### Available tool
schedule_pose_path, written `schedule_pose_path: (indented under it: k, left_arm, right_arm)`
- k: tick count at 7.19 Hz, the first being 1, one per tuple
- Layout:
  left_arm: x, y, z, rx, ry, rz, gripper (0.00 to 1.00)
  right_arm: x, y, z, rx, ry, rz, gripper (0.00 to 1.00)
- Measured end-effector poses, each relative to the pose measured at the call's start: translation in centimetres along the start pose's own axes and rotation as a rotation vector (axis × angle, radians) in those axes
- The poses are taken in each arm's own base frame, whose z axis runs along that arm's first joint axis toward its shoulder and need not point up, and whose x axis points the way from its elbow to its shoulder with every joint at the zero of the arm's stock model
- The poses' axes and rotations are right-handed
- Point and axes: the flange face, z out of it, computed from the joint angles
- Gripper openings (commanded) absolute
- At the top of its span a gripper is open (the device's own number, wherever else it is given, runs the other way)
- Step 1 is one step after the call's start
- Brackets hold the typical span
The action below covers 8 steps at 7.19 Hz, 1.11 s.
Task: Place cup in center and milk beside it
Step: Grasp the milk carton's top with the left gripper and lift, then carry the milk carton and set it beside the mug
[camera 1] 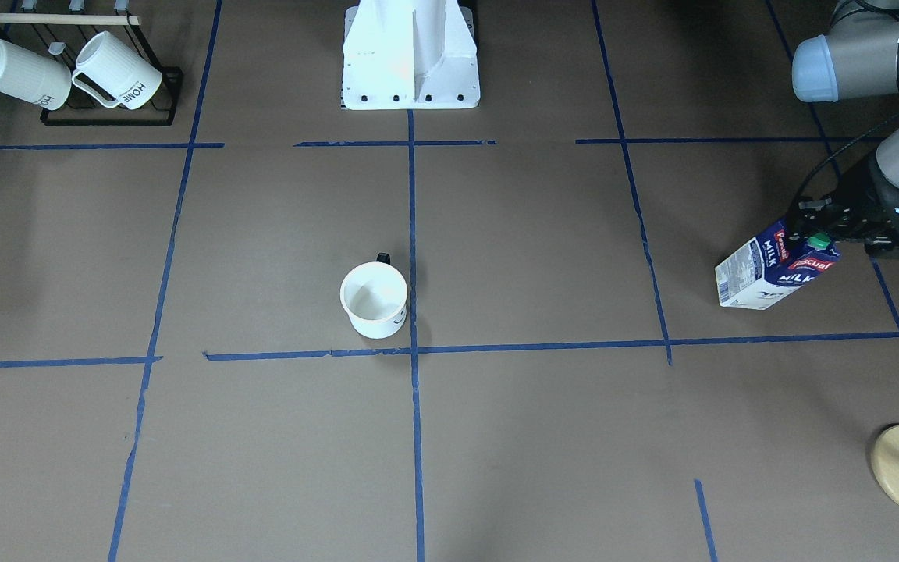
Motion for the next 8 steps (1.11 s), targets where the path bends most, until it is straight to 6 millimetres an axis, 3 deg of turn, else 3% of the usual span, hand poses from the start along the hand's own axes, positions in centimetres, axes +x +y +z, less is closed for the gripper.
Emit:
schedule_pose_path:
  k: [1,2,3,5,6,7,8]
  left_arm:
    - [3.2,-1.4,-2.3,-0.007,-0.007,-0.009,0.30]
    - [7.7,-2.8,-4.8,-0.016,-0.019,-0.021,0.31]
    - [13.3,-3.5,-5.8,-0.028,-0.019,-0.042,0.31]
    - [28.6,-3.7,-4.7,-0.040,-0.007,-0.098,0.32]
    - [35.0,-3.9,-4.0,-0.040,-0.006,-0.110,0.32]
    - [39.6,-4.5,-3.2,-0.041,0.004,-0.104,0.33]
    - [42.5,-5.1,-1.9,-0.040,0.023,-0.082,0.34]
  right_arm:
    - [0.0,0.0,0.0,0.000,0.000,0.002,1.00]
    - [0.0,0.0,0.0,-0.001,0.000,0.003,1.00]
    - [0.0,0.0,0.1,-0.001,0.000,0.004,1.00]
    - [0.0,0.0,0.1,-0.003,-0.001,0.005,1.00]
    - [0.1,0.0,0.2,-0.003,-0.002,0.005,1.00]
    - [0.1,0.0,0.2,-0.004,-0.003,0.007,1.00]
    - [0.1,0.0,0.2,-0.005,-0.004,0.008,1.00]
